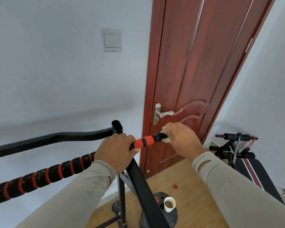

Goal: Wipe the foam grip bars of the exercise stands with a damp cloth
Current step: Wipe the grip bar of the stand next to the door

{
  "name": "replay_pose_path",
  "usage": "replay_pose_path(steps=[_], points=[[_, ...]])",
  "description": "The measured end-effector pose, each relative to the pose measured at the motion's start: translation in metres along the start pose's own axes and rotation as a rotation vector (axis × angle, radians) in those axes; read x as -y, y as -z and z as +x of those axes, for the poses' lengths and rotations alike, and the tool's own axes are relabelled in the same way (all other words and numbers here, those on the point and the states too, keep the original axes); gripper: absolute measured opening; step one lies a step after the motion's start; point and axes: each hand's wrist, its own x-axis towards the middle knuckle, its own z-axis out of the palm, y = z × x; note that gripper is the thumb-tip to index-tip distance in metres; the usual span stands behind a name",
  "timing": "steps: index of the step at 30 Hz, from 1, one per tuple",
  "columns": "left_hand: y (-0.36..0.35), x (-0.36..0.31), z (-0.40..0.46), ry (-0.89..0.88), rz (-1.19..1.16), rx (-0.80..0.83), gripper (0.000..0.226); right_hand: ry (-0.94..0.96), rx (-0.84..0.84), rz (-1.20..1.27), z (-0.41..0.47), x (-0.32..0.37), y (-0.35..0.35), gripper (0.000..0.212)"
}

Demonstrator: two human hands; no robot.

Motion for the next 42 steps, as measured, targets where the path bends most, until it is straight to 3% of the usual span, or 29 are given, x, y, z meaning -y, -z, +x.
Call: replay_pose_path(steps=[4, 5, 9, 11, 13, 16, 18, 20, 23, 26, 29, 32, 36, 42], points=[[-0.001, 0.001, 0.0, -0.005, 0.002, 0.009, 0.036, -0.18, 0.058, -0.059, 0.008, -0.017, 0.012, 0.017], [-0.001, 0.002, 0.0, -0.002, 0.001, 0.012, 0.037, -0.207, 0.013, 0.041, 0.01, -0.015, 0.013, 0.013], [0.005, 0.001, -0.001, 0.013, -0.047, 0.055, 0.055, -0.386, -0.209, 0.703, 0.016, 0.009, 0.044, 0.034], [0.011, -0.001, -0.002, 0.027, -0.124, 0.056, 0.066, -0.418, -0.202, 0.929, 0.016, 0.025, 0.069, 0.036], [0.022, -0.004, -0.003, 0.031, -0.294, -0.105, 0.055, -0.398, -0.107, 1.188, 0.013, 0.041, 0.09, 0.039], [0.058, -0.012, -0.007, 0.181, -0.773, -0.408, 0.037, -0.348, 0.051, 1.383, 0.005, 0.064, 0.111, 0.04], [0.092, -0.013, -0.01, 0.253, -1.043, -0.354, 0.039, -0.294, 0.153, 1.51, 0.002, 0.08, 0.121, 0.039], [0.116, -0.007, -0.016, 0.221, -1.15, -0.174, 0.035, -0.258, 0.23, 1.637, -0.001, 0.095, 0.128, 0.038], [0.134, 0.005, -0.03, 0.229, -1.173, -0.141, 0.016, -0.258, 0.259, 1.683, 0.001, 0.105, 0.125, 0.037], [0.141, 0.013, -0.042, 0.294, -1.326, -0.131, 0.027, -0.25, 0.324, 1.679, 0.001, 0.113, 0.12, 0.041], [0.148, 0.017, -0.05, 0.392, -1.475, -0.081, 0.035, -0.128, 0.449, 1.57, -0.004, 0.122, 0.12, 0.037], [0.144, 0.025, -0.054, 0.486, -1.544, -0.113, 0.038, -0.114, 0.345, 1.457, -0.005, 0.133, 0.123, 0.019], [0.135, 0.038, -0.067, 0.525, -1.389, -0.168, 0.04, -0.121, 0.285, 1.492, -0.004, 0.145, 0.137, 0.02], [0.138, 0.034, -0.087, 0.324, -1.238, 0.047, 0.075, -0.035, 0.273, 1.534, -0.006, 0.161, 0.156, 0.018]])
